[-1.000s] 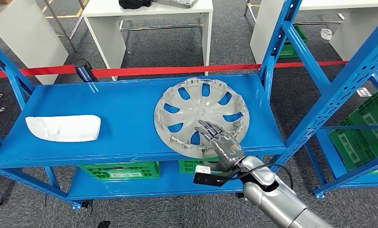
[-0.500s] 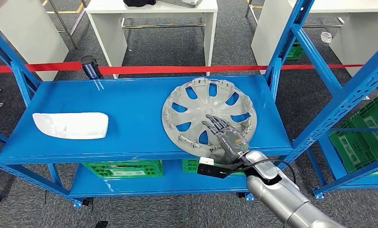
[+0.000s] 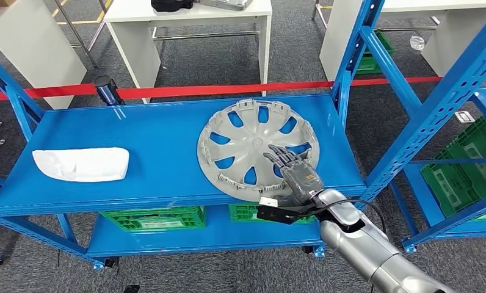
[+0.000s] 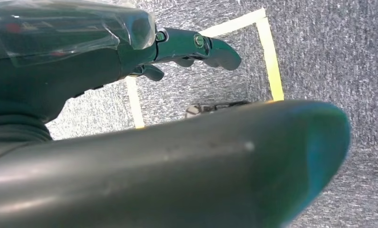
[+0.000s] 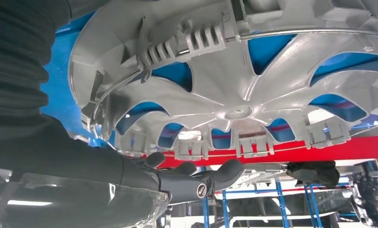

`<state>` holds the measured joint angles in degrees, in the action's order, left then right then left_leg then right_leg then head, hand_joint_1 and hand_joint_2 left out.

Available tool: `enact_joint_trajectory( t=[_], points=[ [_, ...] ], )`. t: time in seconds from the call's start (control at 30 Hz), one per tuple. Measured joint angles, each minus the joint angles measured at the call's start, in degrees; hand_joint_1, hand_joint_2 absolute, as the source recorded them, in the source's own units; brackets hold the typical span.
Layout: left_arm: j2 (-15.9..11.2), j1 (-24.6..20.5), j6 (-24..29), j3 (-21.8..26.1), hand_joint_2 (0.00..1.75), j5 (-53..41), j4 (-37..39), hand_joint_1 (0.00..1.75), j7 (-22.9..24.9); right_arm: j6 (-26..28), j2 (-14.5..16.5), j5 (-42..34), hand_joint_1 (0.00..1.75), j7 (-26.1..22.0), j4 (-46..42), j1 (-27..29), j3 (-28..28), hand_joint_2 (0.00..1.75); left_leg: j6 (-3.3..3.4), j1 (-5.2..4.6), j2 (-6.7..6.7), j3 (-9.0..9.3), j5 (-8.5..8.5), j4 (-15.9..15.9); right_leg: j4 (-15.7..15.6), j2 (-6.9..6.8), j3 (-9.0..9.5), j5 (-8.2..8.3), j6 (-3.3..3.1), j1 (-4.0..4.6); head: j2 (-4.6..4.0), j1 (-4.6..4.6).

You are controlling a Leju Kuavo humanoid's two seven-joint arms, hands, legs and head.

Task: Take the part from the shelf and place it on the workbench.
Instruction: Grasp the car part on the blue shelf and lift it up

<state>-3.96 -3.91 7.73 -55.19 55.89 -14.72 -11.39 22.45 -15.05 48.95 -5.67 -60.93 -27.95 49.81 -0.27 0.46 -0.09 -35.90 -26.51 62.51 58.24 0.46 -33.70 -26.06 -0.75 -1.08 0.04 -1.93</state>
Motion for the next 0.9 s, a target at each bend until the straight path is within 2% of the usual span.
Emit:
enact_joint_trajectory(
  t=[0.03, 0.07, 0.1, 0.2, 0.27, 0.33, 0.37, 0.4, 0.43, 0.47, 0.5, 0.57, 0.67, 0.73, 0.77, 0.83, 0.87, 0.9],
  points=[
    [-0.1, 0.0, 0.0, 0.0, 0.00, 0.0, 0.0, 0.00, 0.0, 0.0, 0.0, 0.0, 0.00, 0.0, 0.0, -0.1, 0.0, 1.75, 0.28, -0.16, 0.00, 1.41, 0.74, -2.8, 0.0, 0.04, -0.08, 0.03, 0.08, 0.09, 0.00, 0.01],
    [-0.1, -0.1, 0.0, 0.0, 0.00, 0.0, 0.0, 0.00, -0.1, 0.0, 0.0, 0.0, 0.00, 0.0, 0.1, -0.1, 0.0, 1.75, 0.49, -0.35, 0.00, 2.14, 0.88, -4.3, 0.0, 0.06, -0.20, 0.07, 0.21, 0.15, 0.00, 0.02],
    [-0.2, -0.1, 0.0, 0.0, 0.00, 0.0, 0.0, 0.00, -0.1, 0.0, 0.0, 0.0, 0.00, 0.0, 0.1, -0.1, 0.0, 1.75, 0.63, -0.54, 0.01, 2.26, 0.65, -4.7, -0.1, 0.06, -0.30, 0.15, 0.46, 0.18, 0.00, 0.03],
    [-0.2, -0.1, 0.0, 0.0, 0.00, 0.0, 0.0, 0.00, -0.1, 0.0, -0.1, 0.0, 0.00, 0.0, 0.2, -0.2, 0.0, 1.75, 1.58, -0.50, 0.06, 2.87, 1.41, -5.8, 0.5, -0.03, -0.72, -0.24, 1.20, 0.02, 0.00, 0.08],
    [-0.1, -0.1, 0.0, 0.0, 0.00, 0.0, 0.0, 0.00, -0.1, -0.1, -0.1, 0.0, 0.00, 0.0, 0.4, -0.2, -0.1, 1.75, 2.05, -0.33, 0.08, 3.18, 1.89, -6.5, 5.2, -0.10, -3.03, -2.57, 1.00, 0.03, 0.00, 0.15],
    [-0.1, -0.1, 0.0, 0.0, 0.00, 0.0, 0.0, 0.00, -0.1, -0.4, -0.3, 0.0, 0.00, 0.0, 0.6, -0.1, 0.0, 1.75, 2.20, -0.39, 0.04, 3.03, 1.95, -6.5, 12.9, -0.11, -6.69, -5.46, 0.83, 0.04, 0.00, 0.15],
    [-0.1, -0.1, 0.0, 0.0, 0.00, 0.0, 0.0, 0.00, -0.1, -0.7, -0.3, 0.0, 0.00, 0.0, 0.7, 0.0, 0.0, 1.75, 2.20, -0.41, 0.03, 2.99, 1.94, -6.5, 15.2, -0.11, -7.85, -6.02, 1.01, 0.02, 0.00, 0.15],
    [-0.1, -0.1, 0.0, 0.0, 0.00, 0.0, 0.0, 0.00, -0.1, -1.0, -0.3, 0.0, 0.00, 0.0, 0.8, 0.0, 0.0, 1.75, 2.19, -0.40, 0.01, 2.97, 1.93, -6.4, 15.4, -0.12, -7.99, -5.70, 1.40, -0.03, 0.00, 0.15],
    [-0.1, -0.1, 0.0, 0.0, 0.00, 0.0, 0.0, 0.00, 0.0, -1.4, -0.4, 0.0, 0.00, 0.0, 0.9, -0.1, 0.0, 1.75, 2.13, -0.37, 0.00, 2.98, 1.89, -6.3, 13.4, -0.15, -7.04, -4.59, 1.88, -0.12, 0.00, 0.15],
    [-0.1, -0.2, 0.0, 0.0, 0.00, 0.0, 0.0, 0.00, 0.0, -1.6, -0.4, 0.0, 0.00, 0.0, 0.9, -0.3, 0.0, 1.75, 1.98, -0.35, -0.01, 2.97, 1.79, -6.2, 9.5, -0.24, -5.15, -2.98, 2.38, -0.22, 0.00, 0.16],
    [-0.1, -0.2, 0.1, 0.0, 0.00, 0.0, 0.0, 0.00, 0.1, -1.9, -0.4, 0.0, 0.00, 0.0, 1.0, -0.5, 0.0, 1.75, 1.73, -0.43, -0.02, 2.85, 1.61, -5.8, 5.5, -0.35, -3.24, -1.64, 2.62, -0.30, 0.00, 0.17],
    [0.0, -0.2, 0.6, 0.1, 0.00, 0.0, 0.0, 0.00, 0.3, -2.4, -0.4, -0.1, 0.00, 0.0, 1.2, -1.0, 0.1, 1.75, 1.18, -0.67, -0.02, 2.49, 1.25, -5.2, 0.7, -0.40, -0.87, -0.15, 2.19, -0.29, 0.00, 0.14],
    [0.0, -0.2, 1.1, 0.1, 0.00, 0.1, 0.0, 0.00, 0.3, -3.3, -0.4, -0.2, 0.00, 0.0, 1.4, -1.7, 0.3, 1.75, 0.59, -0.55, 0.01, 2.18, 1.05, -4.8, 0.2, -0.24, -0.59, 0.06, 0.98, -0.16, 0.00, 0.15],
    [0.0, -0.2, 1.1, 0.1, 0.00, 0.1, 0.0, 0.00, 0.4, -3.9, -0.4, -0.3, 0.00, 0.0, 1.6, -2.3, 0.5, 1.75, -0.01, -0.29, 0.02, 1.16, -0.51, -2.6, 0.1, -0.23, -0.42, 0.16, 0.42, -0.40, 0.00, 0.03],
    [0.0, -0.2, 1.1, 0.1, 0.00, 0.1, 0.0, 0.00, 0.5, -4.0, -0.4, -0.4, 0.00, 0.1, 1.6, -2.5, 0.6, 1.75, -0.34, -0.14, 0.03, -0.11, -2.04, 0.2, 0.1, -0.24, -0.36, 0.16, 0.26, -0.47, 0.00, -0.03],
    [0.1, -0.1, 1.0, 0.1, 0.00, 0.1, 0.0, 0.00, 0.6, -4.1, -0.4, -0.8, 0.00, 0.1, 1.8, -2.7, 0.8, 1.75, -0.80, 0.11, 0.04, -3.56, -5.36, 7.7, 0.1, -0.25, -0.36, 0.13, 0.10, -0.40, 0.00, -0.12],
    [0.1, 0.0, 1.0, 0.1, 0.00, 0.2, 0.0, 0.00, 0.6, -4.0, -0.3, -1.1, 0.00, 0.1, 1.9, -2.8, 0.9, 1.75, -0.90, 0.20, 0.04, -4.89, -6.10, 10.5, 0.1, -0.25, -0.35, 0.12, 0.10, -0.36, 0.00, -0.12],
    [0.1, 0.0, 1.0, 0.1, 0.00, 0.2, 0.0, 0.00, 0.6, -4.0, -0.3, -1.3, 0.00, 0.1, 2.0, -2.8, 1.0, 1.75, -0.90, 0.24, 0.04, -5.34, -5.84, 11.3, 0.1, -0.23, -0.31, 0.12, 0.10, -0.34, 0.00, -0.12]
  ],
)
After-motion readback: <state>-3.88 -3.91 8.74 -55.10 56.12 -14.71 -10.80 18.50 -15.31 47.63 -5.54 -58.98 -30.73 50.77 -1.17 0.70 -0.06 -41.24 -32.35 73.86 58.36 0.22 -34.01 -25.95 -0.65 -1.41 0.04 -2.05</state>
